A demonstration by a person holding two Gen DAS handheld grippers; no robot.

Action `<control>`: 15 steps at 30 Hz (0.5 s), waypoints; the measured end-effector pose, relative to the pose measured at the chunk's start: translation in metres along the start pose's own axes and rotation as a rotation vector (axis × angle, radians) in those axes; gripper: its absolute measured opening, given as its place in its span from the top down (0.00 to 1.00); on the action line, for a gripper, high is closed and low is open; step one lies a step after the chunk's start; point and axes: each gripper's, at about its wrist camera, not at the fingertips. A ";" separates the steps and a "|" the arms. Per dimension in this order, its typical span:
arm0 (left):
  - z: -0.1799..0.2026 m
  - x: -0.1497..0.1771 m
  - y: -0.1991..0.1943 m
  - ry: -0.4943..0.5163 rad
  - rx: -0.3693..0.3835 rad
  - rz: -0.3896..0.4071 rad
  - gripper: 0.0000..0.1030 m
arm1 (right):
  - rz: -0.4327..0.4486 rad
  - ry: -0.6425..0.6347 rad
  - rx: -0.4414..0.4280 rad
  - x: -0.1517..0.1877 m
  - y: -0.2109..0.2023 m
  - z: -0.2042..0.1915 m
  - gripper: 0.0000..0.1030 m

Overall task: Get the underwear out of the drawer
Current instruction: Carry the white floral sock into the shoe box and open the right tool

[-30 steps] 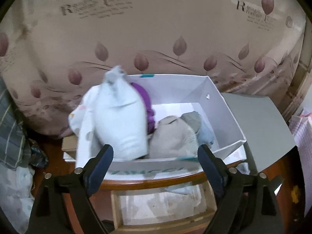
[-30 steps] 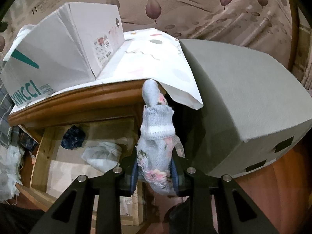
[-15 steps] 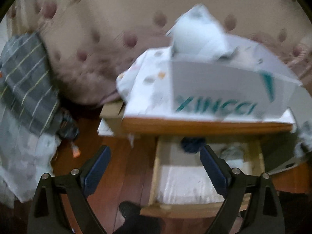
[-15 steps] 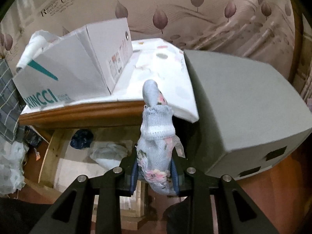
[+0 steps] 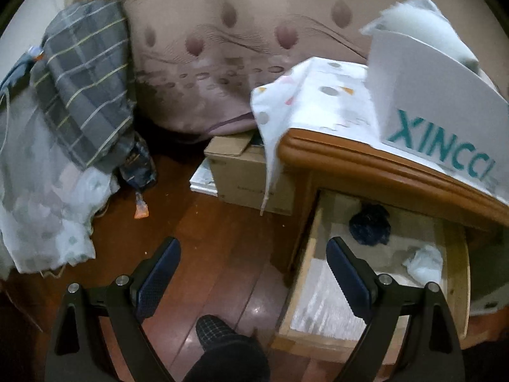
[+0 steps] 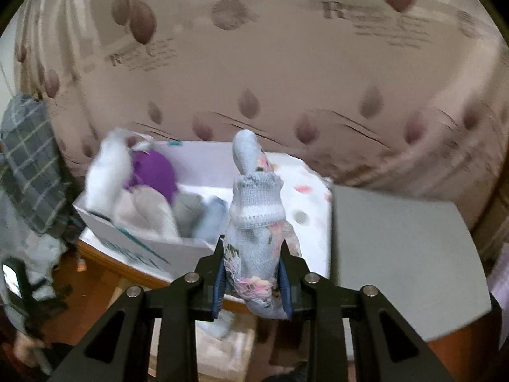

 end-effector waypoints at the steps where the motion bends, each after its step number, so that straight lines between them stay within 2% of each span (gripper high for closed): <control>1: -0.004 0.002 0.003 -0.010 -0.014 0.011 0.11 | -0.003 -0.008 -0.014 -0.010 0.005 -0.006 0.73; 7: -0.014 0.008 0.014 -0.045 -0.041 -0.001 0.11 | -0.082 -0.073 -0.027 -0.046 0.053 -0.038 0.73; 11: -0.017 0.009 0.020 -0.068 -0.025 -0.023 0.11 | -0.140 -0.103 0.005 -0.051 0.088 -0.049 0.73; 15: -0.020 0.009 0.022 -0.080 -0.040 -0.027 0.11 | -0.194 -0.106 0.020 -0.045 0.115 -0.050 0.72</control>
Point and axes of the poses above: each gripper's, at about its wrist camera, not at the fingertips, and y roughly the way its jaws point, z to its right, x to its underside, and after that the axes turned 10 degrees about -x, right-handed
